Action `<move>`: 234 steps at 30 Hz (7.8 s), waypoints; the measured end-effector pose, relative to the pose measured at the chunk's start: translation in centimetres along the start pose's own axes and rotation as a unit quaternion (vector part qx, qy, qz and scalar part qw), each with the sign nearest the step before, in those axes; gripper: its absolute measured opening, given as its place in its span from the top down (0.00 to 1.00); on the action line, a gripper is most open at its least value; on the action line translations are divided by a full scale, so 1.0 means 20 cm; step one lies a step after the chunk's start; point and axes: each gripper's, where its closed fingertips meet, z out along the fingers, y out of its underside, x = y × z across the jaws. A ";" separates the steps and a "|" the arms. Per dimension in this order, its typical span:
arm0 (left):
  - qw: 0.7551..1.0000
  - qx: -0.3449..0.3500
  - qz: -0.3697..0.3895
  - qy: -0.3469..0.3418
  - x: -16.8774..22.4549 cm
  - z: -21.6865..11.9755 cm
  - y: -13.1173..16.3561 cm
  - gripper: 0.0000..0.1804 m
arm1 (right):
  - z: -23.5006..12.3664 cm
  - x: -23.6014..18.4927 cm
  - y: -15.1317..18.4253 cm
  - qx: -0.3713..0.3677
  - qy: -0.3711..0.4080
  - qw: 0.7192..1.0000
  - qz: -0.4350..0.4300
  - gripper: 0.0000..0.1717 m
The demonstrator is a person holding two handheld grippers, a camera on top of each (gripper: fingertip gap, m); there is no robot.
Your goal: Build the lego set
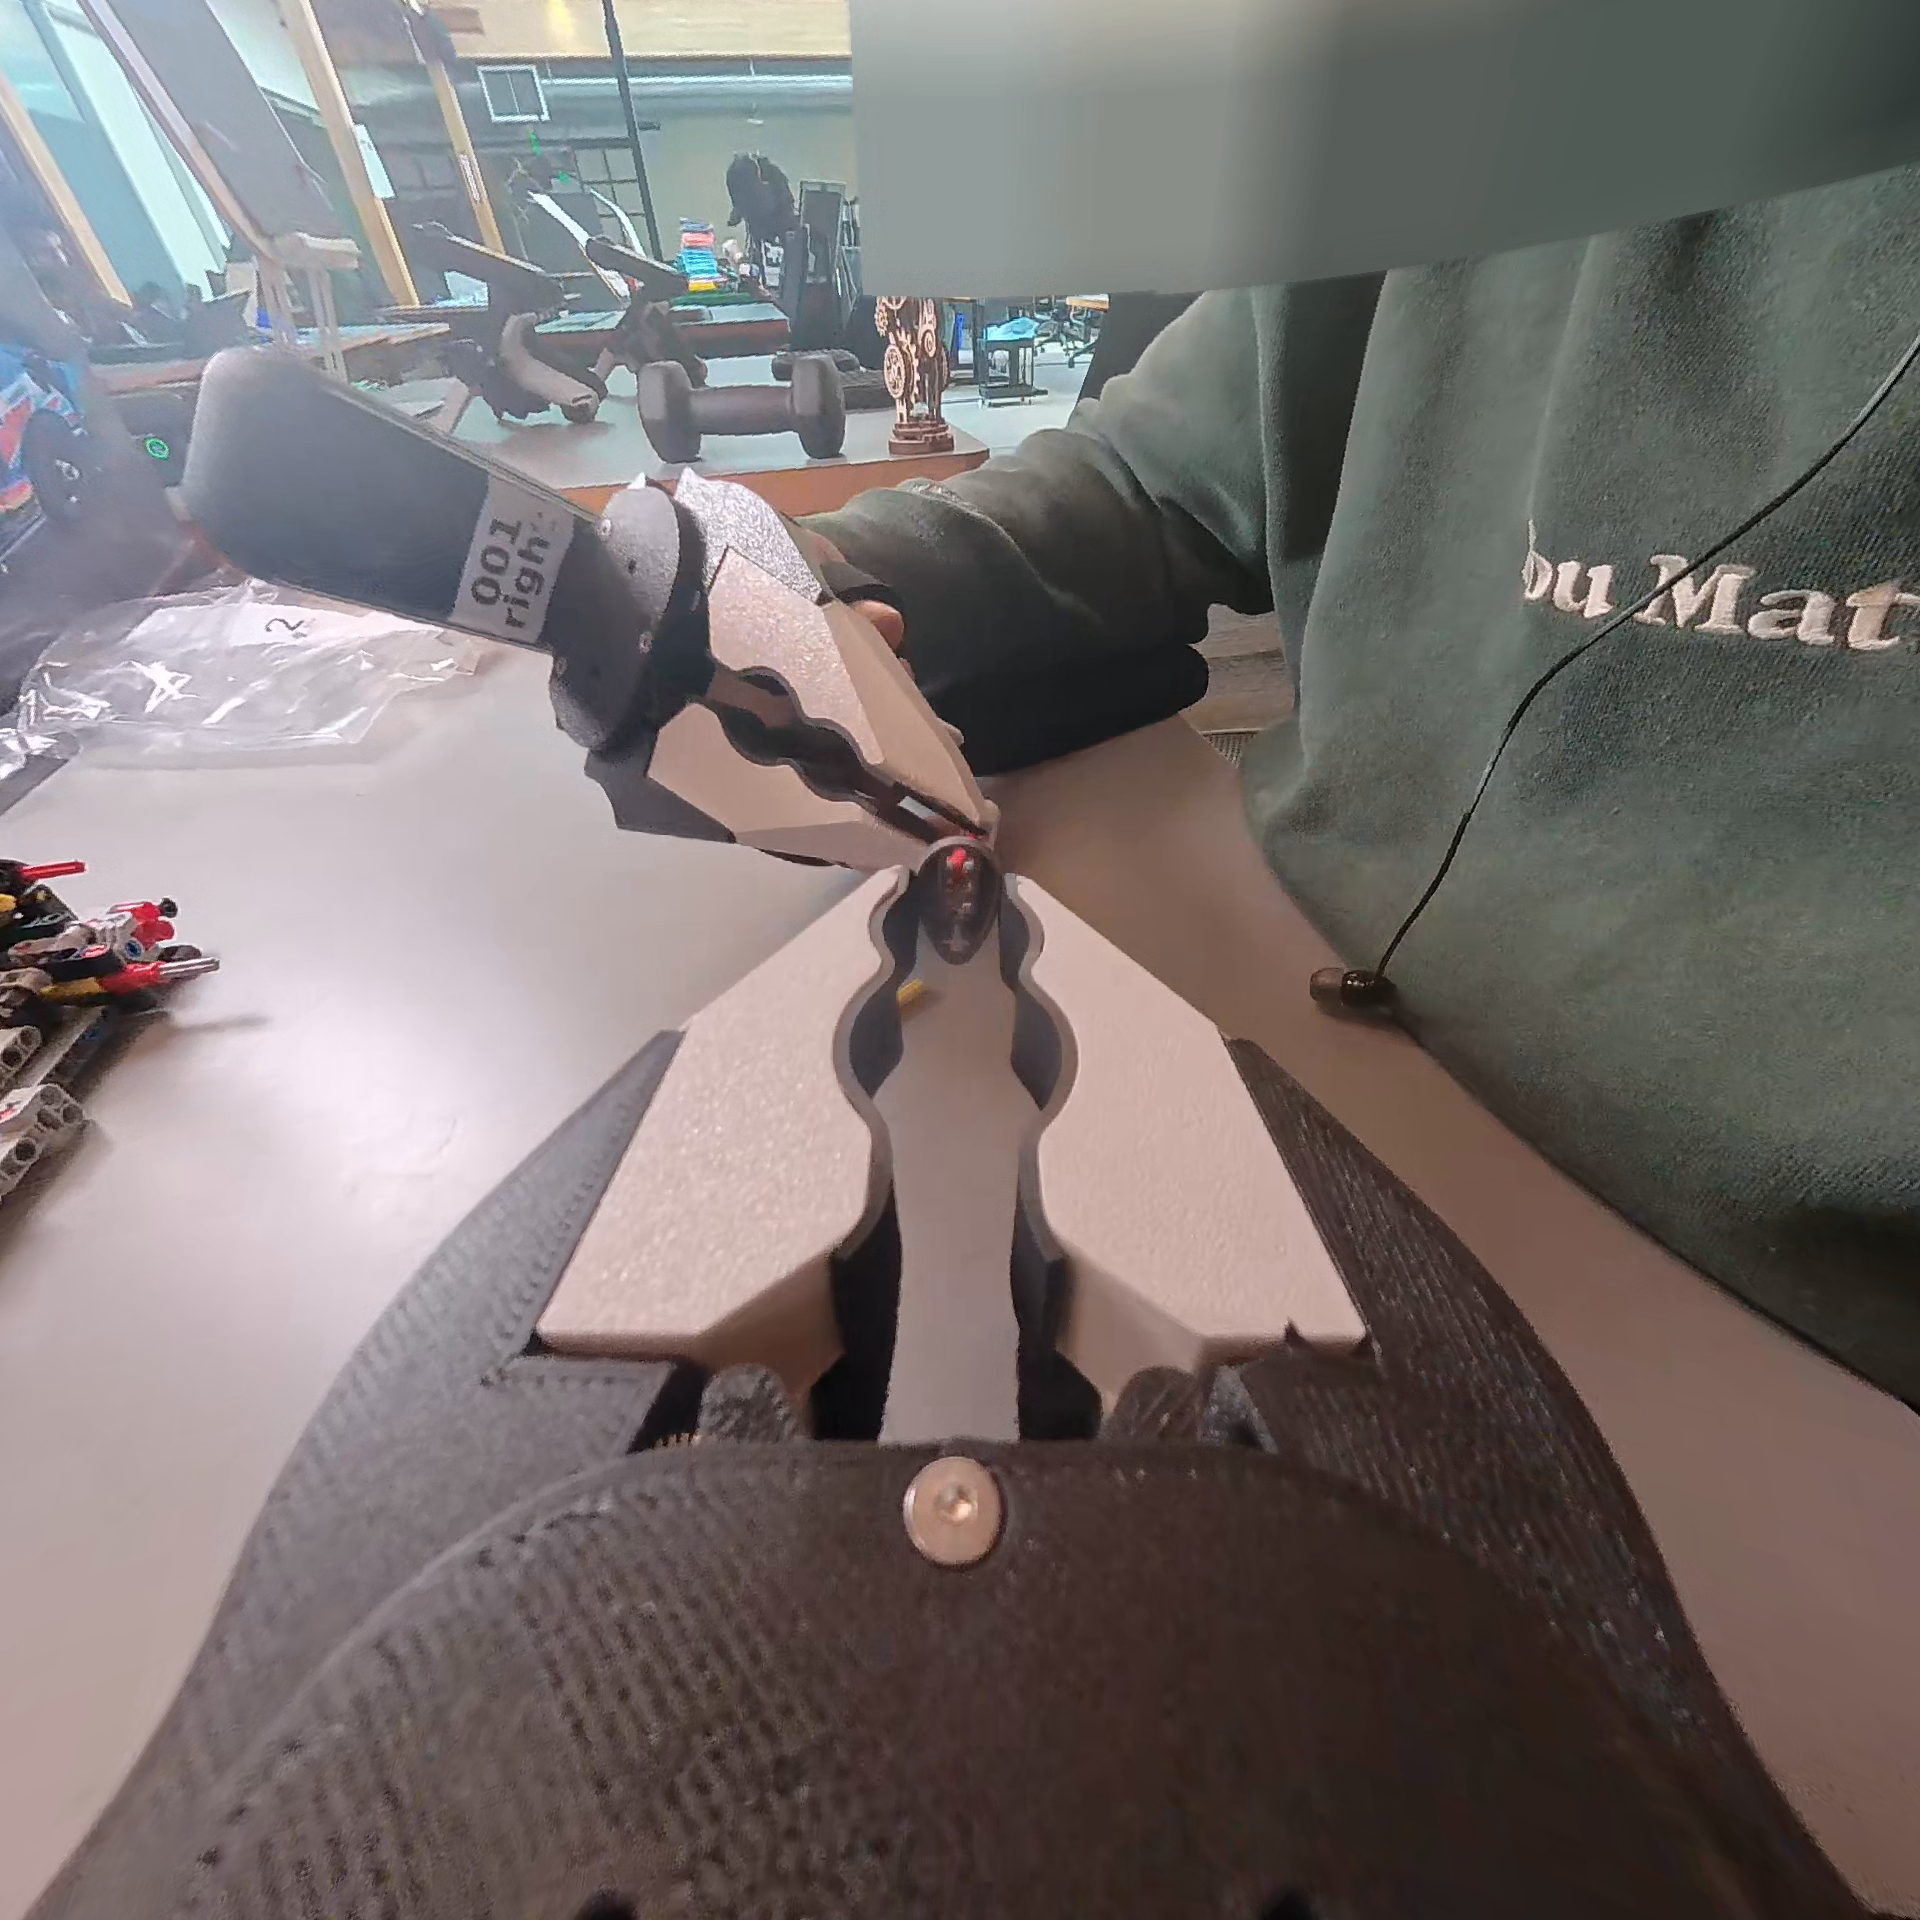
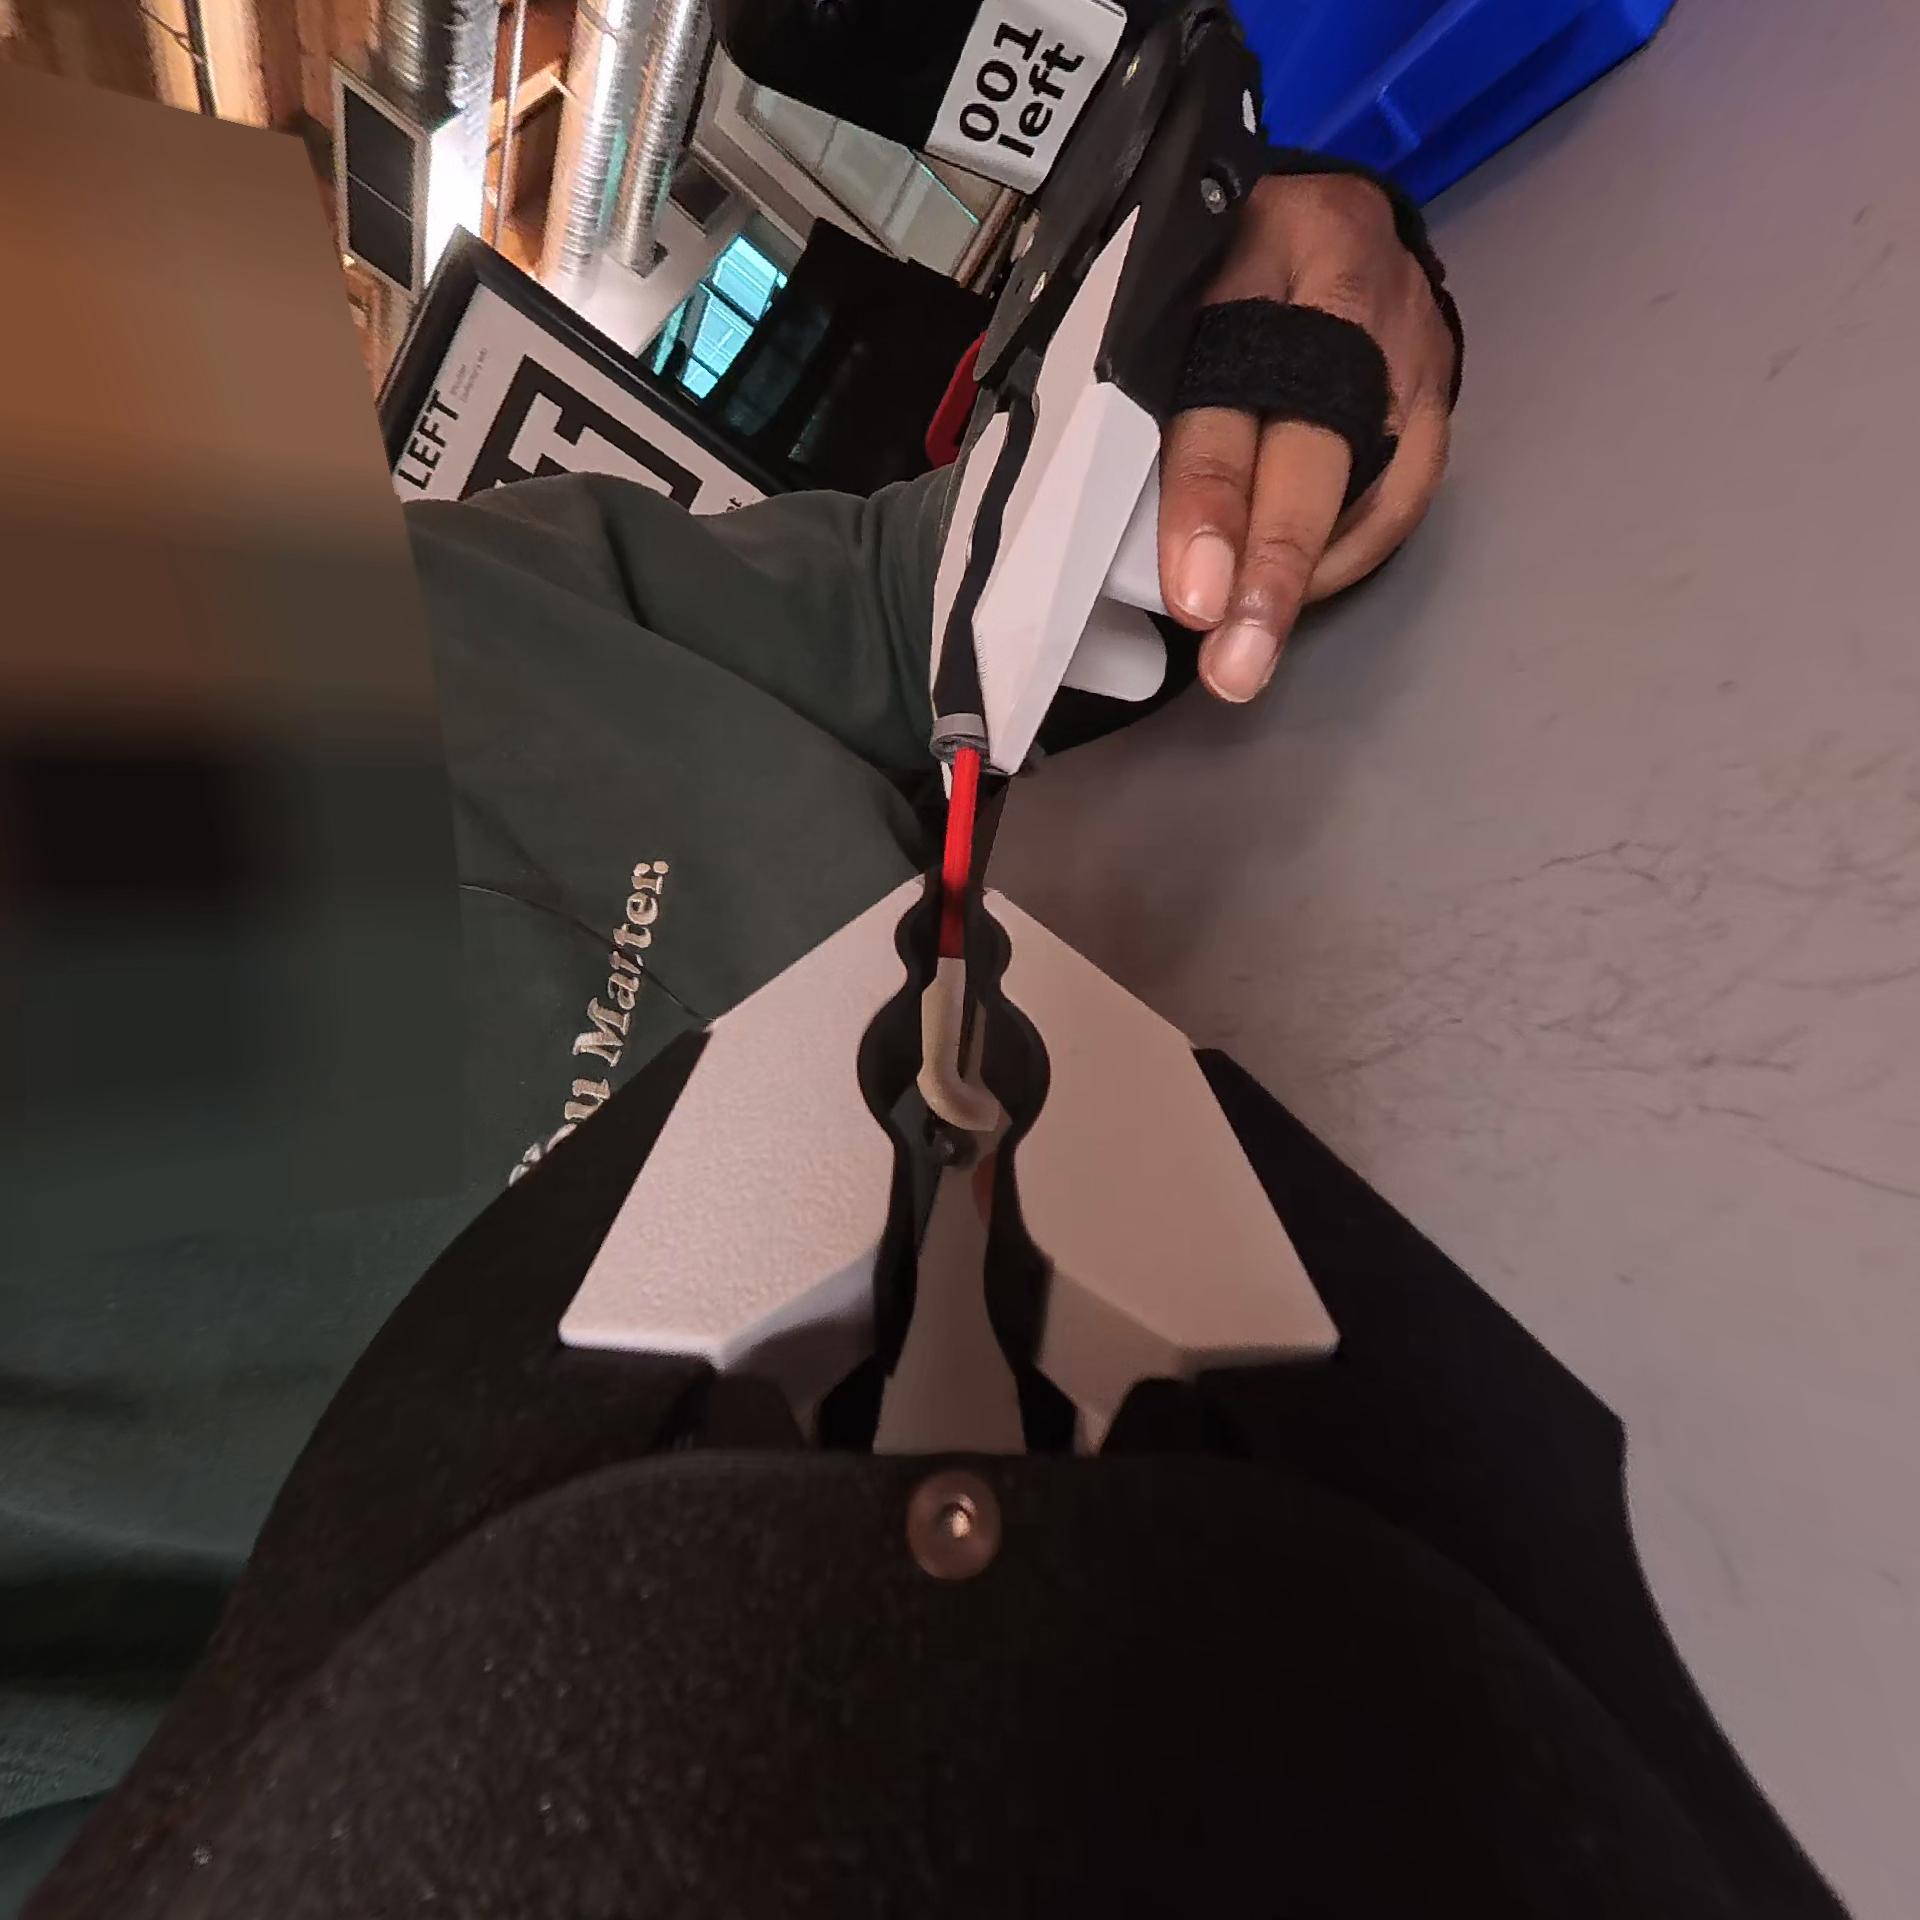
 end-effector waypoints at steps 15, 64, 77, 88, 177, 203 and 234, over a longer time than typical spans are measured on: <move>0.999 -0.025 0.023 0.021 0.05 0.01 0.02 0.93 | 0.04 0.00 0.05 -0.015 -0.031 0.999 0.033 1.00; 0.996 -0.084 0.015 -0.001 0.03 0.06 0.13 0.93 | -0.01 0.16 0.13 -0.055 0.036 0.998 0.008 1.00; 0.985 0.118 -0.096 -0.077 -0.19 -0.11 -0.14 0.93 | -0.19 0.16 -0.17 0.114 0.058 0.991 -0.032 0.99; 0.987 0.052 -0.099 -0.119 -0.26 -0.08 -0.02 0.93 | -0.27 0.32 -0.19 0.069 0.167 0.983 -0.036 0.99; 0.977 -0.064 -0.054 -0.194 -0.30 -0.03 0.09 0.93 | -1.00 0.96 -0.47 -0.100 0.809 0.536 -0.219 0.99; 0.991 0.106 -0.048 -0.069 -0.11 -0.05 -0.16 0.93 | -0.23 0.01 -0.21 0.020 0.110 0.992 -0.061 1.00; 0.996 0.059 -0.068 0.020 -0.01 0.01 -0.03 0.93 | 0.00 0.00 0.03 -0.051 0.025 0.998 -0.040 1.00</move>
